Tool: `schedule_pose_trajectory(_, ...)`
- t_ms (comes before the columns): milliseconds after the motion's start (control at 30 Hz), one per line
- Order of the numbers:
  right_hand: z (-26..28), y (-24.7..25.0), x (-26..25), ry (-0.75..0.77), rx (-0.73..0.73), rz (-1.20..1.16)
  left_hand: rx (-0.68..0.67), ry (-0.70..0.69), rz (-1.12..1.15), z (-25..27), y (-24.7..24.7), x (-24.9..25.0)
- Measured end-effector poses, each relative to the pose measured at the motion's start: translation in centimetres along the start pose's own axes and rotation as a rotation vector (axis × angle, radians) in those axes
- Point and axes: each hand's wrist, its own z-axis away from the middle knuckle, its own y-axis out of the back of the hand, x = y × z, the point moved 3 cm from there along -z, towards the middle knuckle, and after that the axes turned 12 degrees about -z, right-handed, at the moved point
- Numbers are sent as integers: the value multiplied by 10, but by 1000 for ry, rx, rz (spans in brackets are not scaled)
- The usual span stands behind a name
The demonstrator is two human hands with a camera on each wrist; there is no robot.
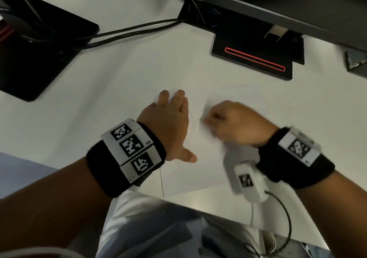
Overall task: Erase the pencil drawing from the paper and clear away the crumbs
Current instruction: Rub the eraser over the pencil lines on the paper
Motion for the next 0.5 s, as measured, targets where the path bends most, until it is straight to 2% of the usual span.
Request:
schedule_pose_trajectory(67,-4,11,4,-17,82,-17,-2,0,10,0,0,1)
schedule_pose_trajectory(100,0,6,-2,6,59,-5,-1,0,5,0,-1,1)
schedule_pose_trajectory(200,15,-28,-22,97,-147,6,5,3,0,0,0,1)
schedule_pose_trajectory(233,13,-26,-21,88,-149,15,8,4,-2,-1,0,1)
schedule_pose_trajectory(367,-8,10,-2,-14,88,-2,3,11,5,0,-1,1)
schedule_pose_trajectory(400,-6,7,-7,14,78,15,4,11,1,0,-1,1)
schedule_pose_trajectory(500,7,-24,-23,131,-105,62,0,4,-8,0,-1,1)
